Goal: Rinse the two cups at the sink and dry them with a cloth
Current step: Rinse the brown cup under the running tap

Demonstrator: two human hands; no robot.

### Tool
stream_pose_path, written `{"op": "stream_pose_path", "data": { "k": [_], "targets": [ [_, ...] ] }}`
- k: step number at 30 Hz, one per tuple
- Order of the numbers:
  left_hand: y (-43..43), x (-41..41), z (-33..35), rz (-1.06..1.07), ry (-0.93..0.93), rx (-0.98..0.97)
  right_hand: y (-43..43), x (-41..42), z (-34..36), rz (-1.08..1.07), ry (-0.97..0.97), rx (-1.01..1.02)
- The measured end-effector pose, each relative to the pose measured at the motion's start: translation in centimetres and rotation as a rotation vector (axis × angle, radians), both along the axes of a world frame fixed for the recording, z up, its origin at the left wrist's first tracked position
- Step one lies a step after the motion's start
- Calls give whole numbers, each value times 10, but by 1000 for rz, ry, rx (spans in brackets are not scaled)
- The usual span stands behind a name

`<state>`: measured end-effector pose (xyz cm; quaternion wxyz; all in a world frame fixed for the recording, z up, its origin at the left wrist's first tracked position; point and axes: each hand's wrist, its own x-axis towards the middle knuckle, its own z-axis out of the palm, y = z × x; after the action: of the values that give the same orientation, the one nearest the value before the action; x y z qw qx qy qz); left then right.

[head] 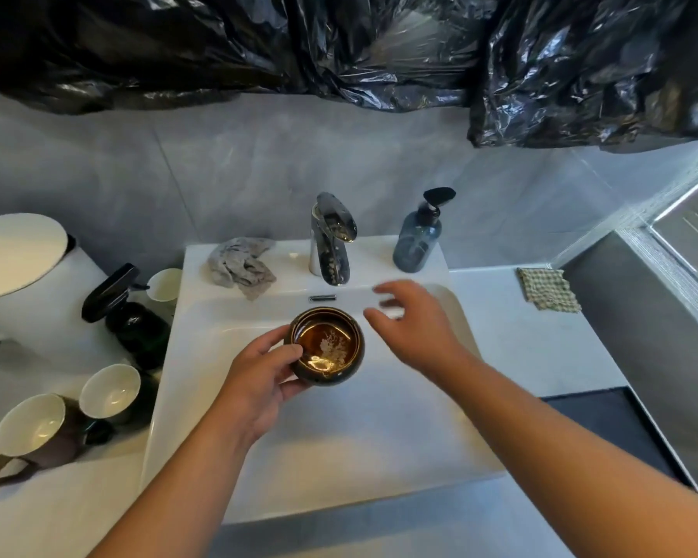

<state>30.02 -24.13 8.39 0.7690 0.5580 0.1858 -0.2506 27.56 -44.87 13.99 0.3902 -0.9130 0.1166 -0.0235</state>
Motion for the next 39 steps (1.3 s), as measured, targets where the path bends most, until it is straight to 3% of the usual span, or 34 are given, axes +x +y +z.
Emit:
{"op": "stream_pose_path", "data": {
  "k": [3, 6, 23, 39],
  "targets": [
    [-6, 19, -1, 11, -6, 21, -5, 44, 30, 286, -199, -411],
    [-12, 31, 0, 23, -7, 37, -9, 85, 45, 497, -239, -579],
    [-21, 40, -4, 48, -16, 22, -15, 131, 59, 641, -328, -644],
    [-33, 41, 1, 40, -29, 22, -9, 142, 83, 650, -205, -658]
  ]
}}
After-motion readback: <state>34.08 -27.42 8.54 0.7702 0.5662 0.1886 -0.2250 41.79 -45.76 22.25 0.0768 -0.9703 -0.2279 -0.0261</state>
